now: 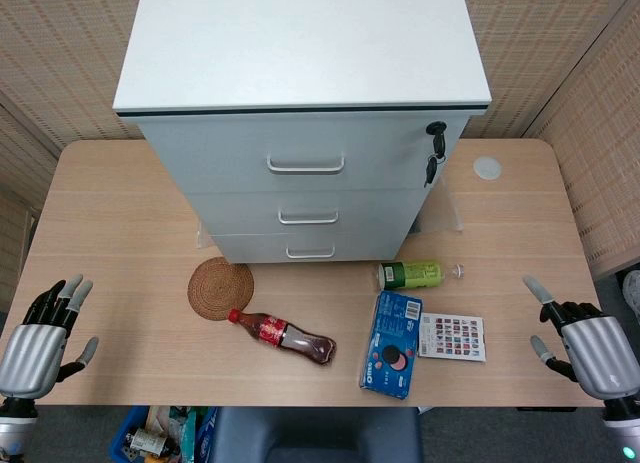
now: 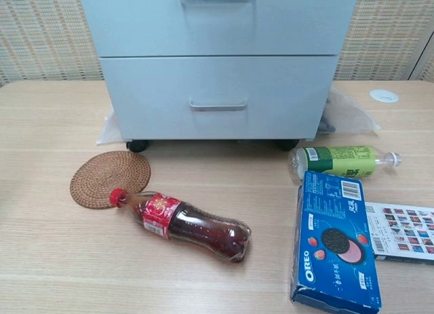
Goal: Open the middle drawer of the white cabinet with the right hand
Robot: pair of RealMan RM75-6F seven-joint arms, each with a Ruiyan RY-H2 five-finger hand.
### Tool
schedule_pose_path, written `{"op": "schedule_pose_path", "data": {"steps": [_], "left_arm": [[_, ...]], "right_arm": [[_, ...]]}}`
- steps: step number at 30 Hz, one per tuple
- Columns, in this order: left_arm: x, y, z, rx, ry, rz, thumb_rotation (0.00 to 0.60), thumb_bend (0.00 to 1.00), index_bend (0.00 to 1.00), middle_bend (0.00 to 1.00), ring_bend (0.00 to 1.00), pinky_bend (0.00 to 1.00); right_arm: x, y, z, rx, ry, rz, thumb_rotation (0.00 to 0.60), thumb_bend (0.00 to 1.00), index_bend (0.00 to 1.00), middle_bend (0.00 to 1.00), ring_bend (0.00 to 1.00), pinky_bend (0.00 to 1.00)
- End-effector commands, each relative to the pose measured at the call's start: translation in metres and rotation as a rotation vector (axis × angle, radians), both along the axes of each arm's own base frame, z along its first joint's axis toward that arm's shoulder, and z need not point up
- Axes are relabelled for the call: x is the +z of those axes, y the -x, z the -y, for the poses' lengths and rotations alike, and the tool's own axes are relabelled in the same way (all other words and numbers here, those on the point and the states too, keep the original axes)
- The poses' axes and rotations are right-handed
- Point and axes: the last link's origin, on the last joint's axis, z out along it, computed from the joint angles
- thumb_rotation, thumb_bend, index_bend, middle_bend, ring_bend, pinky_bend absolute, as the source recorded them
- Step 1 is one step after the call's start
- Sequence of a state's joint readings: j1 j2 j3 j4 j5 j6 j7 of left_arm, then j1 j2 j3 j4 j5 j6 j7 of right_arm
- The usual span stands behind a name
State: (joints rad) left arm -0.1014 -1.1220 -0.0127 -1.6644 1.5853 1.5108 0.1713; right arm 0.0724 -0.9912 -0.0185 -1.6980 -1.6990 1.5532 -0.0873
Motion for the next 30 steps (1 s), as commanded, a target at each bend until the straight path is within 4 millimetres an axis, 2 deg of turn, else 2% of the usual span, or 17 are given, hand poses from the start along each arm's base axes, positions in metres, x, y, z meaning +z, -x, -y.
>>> {"op": "schedule_pose_path", "data": {"steps": [1,3,6,12,20,30], "left_arm": [[0.000,0.000,0.000,0.002,-0.001,-0.001,0.600,0.34,0.02,0.00,0.02,0.13],[0.000,0.000,0.001,0.003,0.001,-0.003,0.600,0.34,0.02,0.00,0.02,0.13],[0.000,-0.001,0.001,0.000,0.002,-0.005,0.600,0.34,0.02,0.00,0.02,0.13],[-0.001,-0.002,0.000,0.002,0.007,-0.012,0.600,0.34,0.02,0.00,0.02,0.13],[0.000,-0.001,0.002,0.009,0.005,-0.017,0.600,0.34,0.02,0.00,0.02,0.13],[0.000,0.001,0.000,0.017,0.010,-0.020,0.600,0.34,0.02,0.00,0.02,0.13]], "right_arm": [[-0.008,-0.018,0.015,0.056,-0.036,-0.004,0.600,0.30,0.09,0.58,0.58,0.53],[-0.011,-0.029,0.025,0.089,-0.048,-0.005,0.600,0.30,0.09,0.66,0.65,0.63],[-0.015,-0.051,0.042,0.150,-0.071,-0.023,0.600,0.30,0.09,0.74,0.74,0.72],[-0.024,-0.100,0.075,0.244,-0.130,-0.036,0.600,0.32,0.09,0.85,0.85,0.82],[-0.036,-0.154,0.110,0.298,-0.198,-0.062,0.600,0.33,0.09,0.87,0.89,0.85],[-0.053,-0.194,0.141,0.326,-0.232,-0.074,0.600,0.33,0.09,0.87,0.89,0.85]]}}
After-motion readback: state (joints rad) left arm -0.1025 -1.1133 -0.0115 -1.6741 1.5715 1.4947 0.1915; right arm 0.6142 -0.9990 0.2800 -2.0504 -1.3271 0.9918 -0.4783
